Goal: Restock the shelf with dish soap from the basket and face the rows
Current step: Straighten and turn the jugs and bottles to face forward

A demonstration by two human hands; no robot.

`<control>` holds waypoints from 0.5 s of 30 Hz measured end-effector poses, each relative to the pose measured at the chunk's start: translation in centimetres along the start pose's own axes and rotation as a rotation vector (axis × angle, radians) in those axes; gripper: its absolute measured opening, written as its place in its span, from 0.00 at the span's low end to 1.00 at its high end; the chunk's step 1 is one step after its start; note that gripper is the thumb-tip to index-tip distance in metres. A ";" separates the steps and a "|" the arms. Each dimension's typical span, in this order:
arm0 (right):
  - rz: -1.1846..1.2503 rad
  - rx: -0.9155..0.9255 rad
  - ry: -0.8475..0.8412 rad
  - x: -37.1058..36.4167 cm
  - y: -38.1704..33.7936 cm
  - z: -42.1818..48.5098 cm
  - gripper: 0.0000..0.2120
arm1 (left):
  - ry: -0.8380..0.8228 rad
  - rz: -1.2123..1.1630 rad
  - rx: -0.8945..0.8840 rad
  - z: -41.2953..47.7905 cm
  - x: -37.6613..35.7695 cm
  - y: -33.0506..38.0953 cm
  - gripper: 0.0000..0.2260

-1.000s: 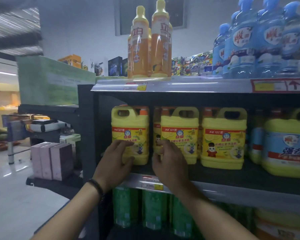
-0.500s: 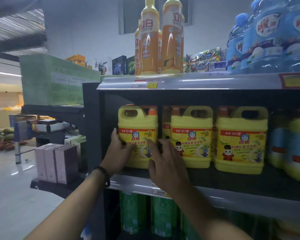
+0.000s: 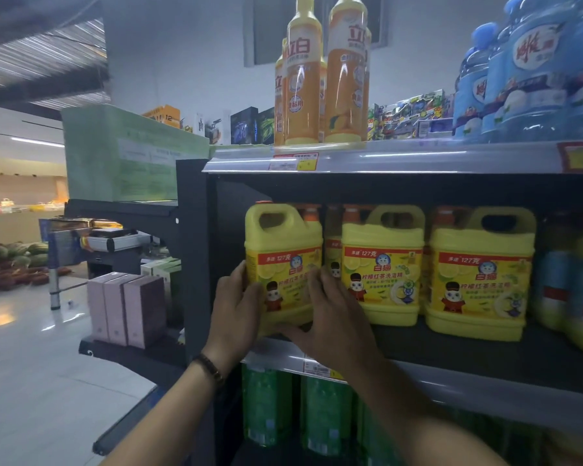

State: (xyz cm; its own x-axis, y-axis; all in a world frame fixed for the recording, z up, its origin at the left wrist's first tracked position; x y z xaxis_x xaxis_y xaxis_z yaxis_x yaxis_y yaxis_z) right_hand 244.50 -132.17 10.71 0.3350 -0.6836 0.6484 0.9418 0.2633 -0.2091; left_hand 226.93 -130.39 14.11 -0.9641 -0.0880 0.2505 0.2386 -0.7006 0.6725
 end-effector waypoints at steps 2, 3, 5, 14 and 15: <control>0.069 -0.029 -0.006 0.2 0.0 0.4 0.62 | 0.001 0.029 -0.024 -0.2 0.0 0.1 0.13; 0.111 -0.037 -0.006 0.3 -0.1 0.7 0.63 | 0.005 0.052 -0.026 -0.2 0.0 0.0 0.13; 0.219 -0.084 -0.016 0.4 -0.6 1.2 0.61 | 0.012 0.115 -0.028 -0.5 -0.2 0.2 0.16; 0.576 -0.238 -0.215 -1.0 -1.5 3.6 0.28 | 0.054 0.153 0.111 -2.4 0.2 -0.2 0.19; 0.599 -0.251 -0.253 -1.1 -1.5 3.6 0.26 | 0.055 0.159 0.112 -2.3 0.1 -0.1 0.18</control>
State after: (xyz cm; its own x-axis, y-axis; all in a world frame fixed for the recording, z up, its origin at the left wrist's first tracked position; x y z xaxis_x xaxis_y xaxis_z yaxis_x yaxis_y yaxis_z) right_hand 242.65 -129.39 12.97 0.8107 -0.2820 0.5131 0.5851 0.3593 -0.7270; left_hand 226.49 -131.92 12.46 -0.9172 -0.2320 0.3238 0.3973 -0.5919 0.7013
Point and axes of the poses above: each hand's wrist, its own z-axis towards the middle knuckle, its own x-axis out of the back of the hand, y = z × x, the point moved 7 cm from there along z, towards the middle knuckle, and after that the axes turned 10 degrees about z, right-handed, at the moved point
